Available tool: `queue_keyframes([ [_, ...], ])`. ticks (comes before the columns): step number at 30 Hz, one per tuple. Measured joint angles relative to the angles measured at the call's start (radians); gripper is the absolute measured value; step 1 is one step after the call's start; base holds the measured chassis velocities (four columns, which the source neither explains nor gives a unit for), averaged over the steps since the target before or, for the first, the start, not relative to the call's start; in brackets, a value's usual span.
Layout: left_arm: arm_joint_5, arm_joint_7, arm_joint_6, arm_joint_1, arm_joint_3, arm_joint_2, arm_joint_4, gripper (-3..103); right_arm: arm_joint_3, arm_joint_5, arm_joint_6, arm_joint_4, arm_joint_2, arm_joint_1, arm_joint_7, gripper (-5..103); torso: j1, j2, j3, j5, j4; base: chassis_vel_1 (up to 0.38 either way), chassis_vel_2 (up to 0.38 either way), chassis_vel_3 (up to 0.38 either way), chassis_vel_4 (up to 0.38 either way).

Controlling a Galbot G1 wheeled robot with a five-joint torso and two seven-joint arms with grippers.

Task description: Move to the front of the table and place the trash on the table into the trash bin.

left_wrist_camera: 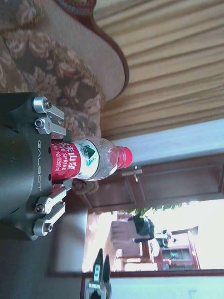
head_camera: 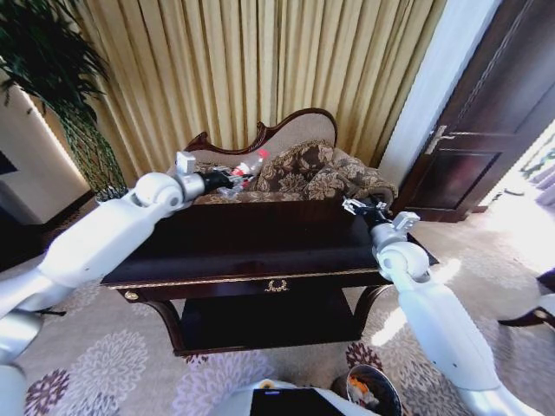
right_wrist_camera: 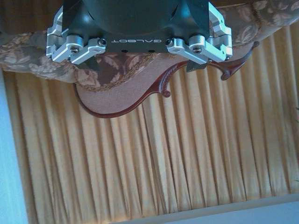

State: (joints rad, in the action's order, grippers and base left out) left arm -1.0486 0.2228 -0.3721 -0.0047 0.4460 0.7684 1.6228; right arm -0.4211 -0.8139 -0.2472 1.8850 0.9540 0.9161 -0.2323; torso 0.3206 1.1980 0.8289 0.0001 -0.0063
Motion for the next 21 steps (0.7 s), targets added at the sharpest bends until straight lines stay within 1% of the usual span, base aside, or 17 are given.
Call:
queue_keyframes([
  [1, -0.002, -0.005, -0.001, -0.004, 0.012, 0.015, -0.003, 36, 0.008, -0.005, -0.003, -0.001, 0.002, -0.007, 0.000, 100, 0.000, 0.000, 0.000, 0.0001, -0.0001, 0.000, 0.000, 0.000, 0.000],
  [2, -0.002, -0.005, -0.001, -0.004, 0.012, 0.015, -0.003, 36, 0.008, -0.005, -0.003, -0.001, 0.002, -0.007, 0.000, 100, 0.000, 0.000, 0.000, 0.0001, -0.0001, 0.000, 0.000, 0.000, 0.000],
  [3, -0.002, -0.010, -0.003, -0.006, 0.021, 0.035, -0.009, 36, 0.012, -0.017, -0.006, -0.003, 0.002, -0.015, -0.002, 100, 0.000, 0.000, 0.000, 0.0001, -0.0002, 0.000, 0.000, 0.000, 0.000],
  [6, 0.000, -0.015, -0.003, 0.003, 0.022, 0.053, -0.012, 36, 0.009, -0.043, -0.007, -0.004, -0.003, -0.019, 0.002, 100, 0.000, 0.000, 0.000, 0.0002, -0.0003, 0.000, 0.000, 0.000, 0.000],
  [9, 0.002, -0.019, -0.003, 0.018, 0.015, 0.059, -0.011, 36, 0.001, -0.064, -0.007, -0.003, -0.009, -0.020, 0.008, 100, 0.000, 0.000, 0.000, -0.0001, -0.0003, 0.000, 0.000, 0.000, 0.000],
  [10, 0.006, -0.023, -0.003, 0.040, 0.001, 0.061, -0.005, 36, -0.007, -0.073, -0.007, -0.003, -0.015, -0.023, 0.014, 100, 0.000, 0.000, 0.000, 0.0000, -0.0004, 0.000, 0.000, 0.000, 0.000],
  [12, 0.030, -0.027, -0.001, 0.078, -0.023, 0.061, 0.005, 36, -0.011, -0.087, -0.007, -0.004, -0.022, -0.028, 0.019, 100, 0.000, 0.000, 0.000, -0.0001, -0.0002, 0.000, 0.000, 0.000, 0.000],
  [13, 0.030, -0.027, -0.001, 0.078, -0.023, 0.061, 0.005, 36, -0.011, -0.087, -0.007, -0.004, -0.022, -0.028, 0.019, 100, 0.000, 0.000, 0.000, -0.0001, -0.0002, 0.000, 0.000, 0.000, 0.000],
  [15, 0.086, -0.027, 0.007, 0.113, -0.038, 0.059, 0.015, 36, -0.011, -0.125, -0.012, 0.006, -0.034, -0.031, 0.021, 100, 0.000, 0.000, 0.000, -0.0002, 0.0000, 0.000, 0.000, 0.000, 0.000],
  [16, 0.086, -0.027, 0.007, 0.113, -0.038, 0.059, 0.015, 36, -0.011, -0.125, -0.012, 0.006, -0.034, -0.031, 0.021, 100, 0.000, 0.000, 0.000, -0.0002, 0.0000, 0.000, 0.000, 0.000, 0.000],
  [17, 0.123, -0.024, 0.018, 0.124, -0.040, 0.058, 0.019, 36, -0.009, -0.151, -0.019, 0.019, -0.040, -0.030, 0.021, 100, 0.000, 0.000, 0.000, -0.0003, -0.0001, 0.000, 0.000, 0.000, 0.000],
  [19, 0.166, -0.018, 0.027, 0.132, -0.041, 0.056, 0.030, 36, -0.003, -0.190, -0.034, 0.045, -0.046, -0.024, 0.018, 100, 0.000, 0.000, 0.000, -0.0002, -0.0001, 0.000, 0.000, 0.000, 0.000],
  [20, 0.166, -0.018, 0.027, 0.132, -0.041, 0.056, 0.030, 36, -0.003, -0.190, -0.034, 0.045, -0.046, -0.024, 0.018, 100, 0.000, 0.000, 0.000, -0.0002, -0.0001, 0.000, 0.000, 0.000, 0.000],
  [21, 0.182, -0.017, 0.031, 0.134, -0.041, 0.055, 0.033, 36, -0.001, -0.210, -0.041, 0.057, -0.049, -0.021, 0.015, 100, 0.000, 0.000, 0.000, -0.0001, -0.0003, 0.000, 0.000, 0.000, 0.000],
])
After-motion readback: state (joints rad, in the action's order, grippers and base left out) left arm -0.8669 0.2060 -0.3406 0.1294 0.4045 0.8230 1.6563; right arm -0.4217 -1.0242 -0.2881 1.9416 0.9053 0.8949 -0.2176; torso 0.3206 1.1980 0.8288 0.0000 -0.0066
